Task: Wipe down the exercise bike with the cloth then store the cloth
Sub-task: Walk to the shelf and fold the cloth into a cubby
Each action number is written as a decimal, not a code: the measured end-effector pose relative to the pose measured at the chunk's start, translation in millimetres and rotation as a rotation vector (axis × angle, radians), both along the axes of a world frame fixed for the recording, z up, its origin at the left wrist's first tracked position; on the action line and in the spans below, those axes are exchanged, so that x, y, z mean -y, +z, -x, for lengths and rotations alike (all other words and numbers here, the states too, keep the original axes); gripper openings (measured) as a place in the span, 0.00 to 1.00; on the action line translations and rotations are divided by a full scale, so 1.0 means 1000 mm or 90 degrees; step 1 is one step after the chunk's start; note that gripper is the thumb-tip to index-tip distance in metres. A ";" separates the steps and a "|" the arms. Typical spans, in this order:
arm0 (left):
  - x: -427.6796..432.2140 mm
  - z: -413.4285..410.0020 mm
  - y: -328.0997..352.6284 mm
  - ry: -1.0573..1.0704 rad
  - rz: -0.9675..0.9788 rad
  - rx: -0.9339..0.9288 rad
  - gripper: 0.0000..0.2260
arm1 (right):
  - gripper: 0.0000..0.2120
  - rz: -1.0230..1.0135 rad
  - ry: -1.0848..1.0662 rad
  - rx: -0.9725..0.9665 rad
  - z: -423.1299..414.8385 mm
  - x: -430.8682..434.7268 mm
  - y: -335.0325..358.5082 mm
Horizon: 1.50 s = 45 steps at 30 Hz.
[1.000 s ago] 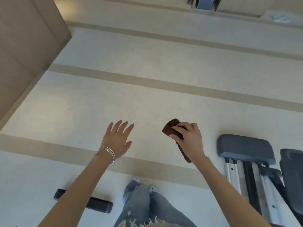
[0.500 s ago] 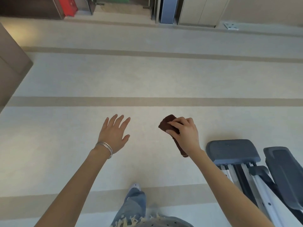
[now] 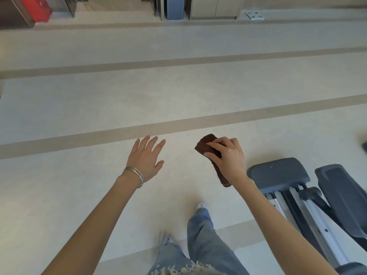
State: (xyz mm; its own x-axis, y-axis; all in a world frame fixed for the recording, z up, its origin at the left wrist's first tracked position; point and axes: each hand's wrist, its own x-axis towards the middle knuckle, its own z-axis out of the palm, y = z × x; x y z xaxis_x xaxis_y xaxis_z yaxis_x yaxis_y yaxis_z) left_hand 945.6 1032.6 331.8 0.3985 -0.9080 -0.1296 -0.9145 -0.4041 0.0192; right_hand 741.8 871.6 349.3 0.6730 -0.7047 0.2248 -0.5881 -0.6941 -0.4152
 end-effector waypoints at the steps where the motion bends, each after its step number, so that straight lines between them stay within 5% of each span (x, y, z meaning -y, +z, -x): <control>1: 0.010 -0.004 -0.001 -0.002 0.000 -0.002 0.28 | 0.12 -0.002 -0.003 -0.005 -0.003 0.009 -0.002; 27: 0.313 -0.071 -0.001 -0.011 0.021 -0.016 0.28 | 0.11 0.006 0.004 -0.004 -0.080 0.306 0.004; 45: 0.489 -0.267 0.017 -0.142 0.004 0.020 0.28 | 0.10 0.023 -0.099 0.053 -0.268 0.449 0.015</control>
State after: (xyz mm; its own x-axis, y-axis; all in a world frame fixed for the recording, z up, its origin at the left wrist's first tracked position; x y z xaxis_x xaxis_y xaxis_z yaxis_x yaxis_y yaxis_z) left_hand 1212.6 543.1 348.5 0.1918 -0.9748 -0.1142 -0.9813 -0.1921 -0.0082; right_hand 1009.4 422.8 364.3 0.5349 -0.7891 0.3019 -0.6539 -0.6129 -0.4435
